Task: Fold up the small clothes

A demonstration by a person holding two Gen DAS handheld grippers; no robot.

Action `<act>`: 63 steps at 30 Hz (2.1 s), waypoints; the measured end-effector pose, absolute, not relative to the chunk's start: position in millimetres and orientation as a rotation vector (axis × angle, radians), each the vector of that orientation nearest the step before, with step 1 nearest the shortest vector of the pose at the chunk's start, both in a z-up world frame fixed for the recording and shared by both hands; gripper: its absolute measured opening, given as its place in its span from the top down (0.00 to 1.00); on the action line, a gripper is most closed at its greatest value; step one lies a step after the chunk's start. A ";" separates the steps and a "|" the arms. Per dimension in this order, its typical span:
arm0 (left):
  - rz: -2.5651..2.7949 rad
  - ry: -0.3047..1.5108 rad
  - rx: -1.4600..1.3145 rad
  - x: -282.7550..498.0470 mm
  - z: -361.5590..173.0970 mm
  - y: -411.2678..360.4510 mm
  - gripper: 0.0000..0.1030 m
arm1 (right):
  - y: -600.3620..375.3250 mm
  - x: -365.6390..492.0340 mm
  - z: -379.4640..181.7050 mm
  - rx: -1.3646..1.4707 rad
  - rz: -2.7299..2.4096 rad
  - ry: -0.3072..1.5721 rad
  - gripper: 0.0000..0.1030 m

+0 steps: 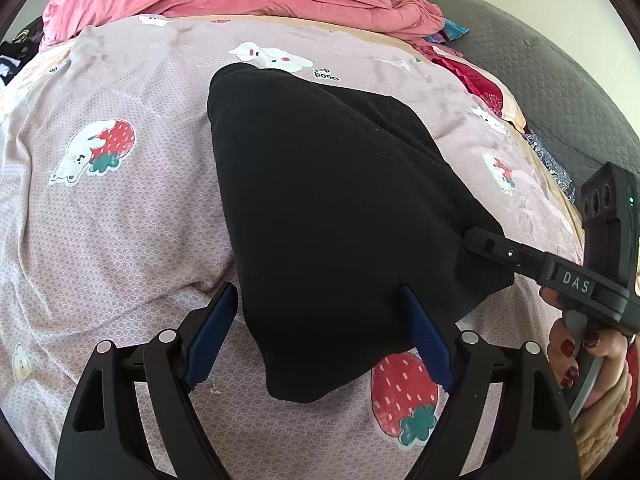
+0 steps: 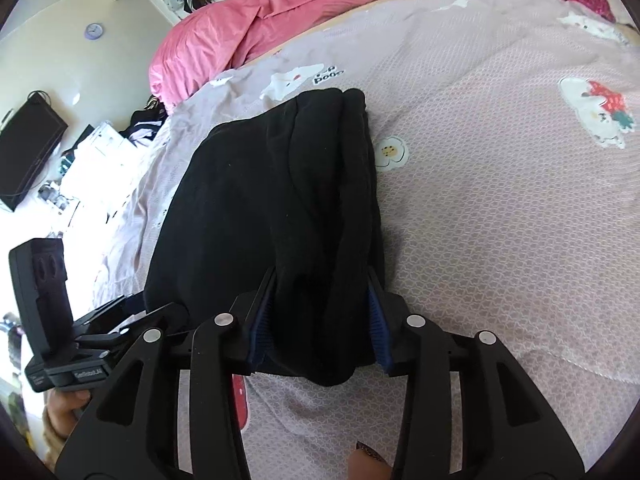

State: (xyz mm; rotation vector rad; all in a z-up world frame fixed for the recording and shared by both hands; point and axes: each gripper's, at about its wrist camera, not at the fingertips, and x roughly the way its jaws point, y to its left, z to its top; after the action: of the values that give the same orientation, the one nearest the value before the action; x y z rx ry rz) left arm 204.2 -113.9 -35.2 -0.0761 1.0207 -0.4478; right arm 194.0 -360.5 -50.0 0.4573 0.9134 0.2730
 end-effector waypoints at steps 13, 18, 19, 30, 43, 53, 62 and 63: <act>-0.448 1.000 -0.096 197.2 -24.4 -108.1 0.21 | -368.6 159.9 -31.9 0.421 0.211 0.808 0.26; -0.449 0.975 -0.108 188.9 -14.4 -102.2 0.21 | -369.5 136.3 -17.8 0.356 0.144 0.727 0.10; -0.449 0.967 -0.110 186.8 -11.7 -100.7 0.20 | -368.5 133.4 -15.7 0.348 0.133 0.717 0.09; -0.425 0.861 -0.117 155.3 25.4 -89.9 0.04 | -358.0 91.0 12.4 0.235 0.055 0.561 0.09; -0.354 0.768 -0.092 105.0 30.7 -72.4 0.04 | -333.3 56.0 27.4 0.135 0.021 0.508 0.09; -0.312 0.757 -0.097 79.6 13.3 -56.2 0.04 | -319.6 34.0 12.6 0.126 0.016 0.546 0.09; -0.276 0.789 -0.114 73.8 -7.1 -47.0 0.04 | -306.4 34.2 -19.2 0.099 0.001 0.625 0.09; -0.274 0.791 -0.113 73.8 -8.3 -46.3 0.04 | -306.4 34.0 -21.5 0.103 0.002 0.631 0.09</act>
State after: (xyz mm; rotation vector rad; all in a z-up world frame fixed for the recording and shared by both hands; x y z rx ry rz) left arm 73.8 -46.3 -8.3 -0.1131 0.7909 -0.2743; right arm 34.0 -306.4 -21.5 0.1035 0.6313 0.0025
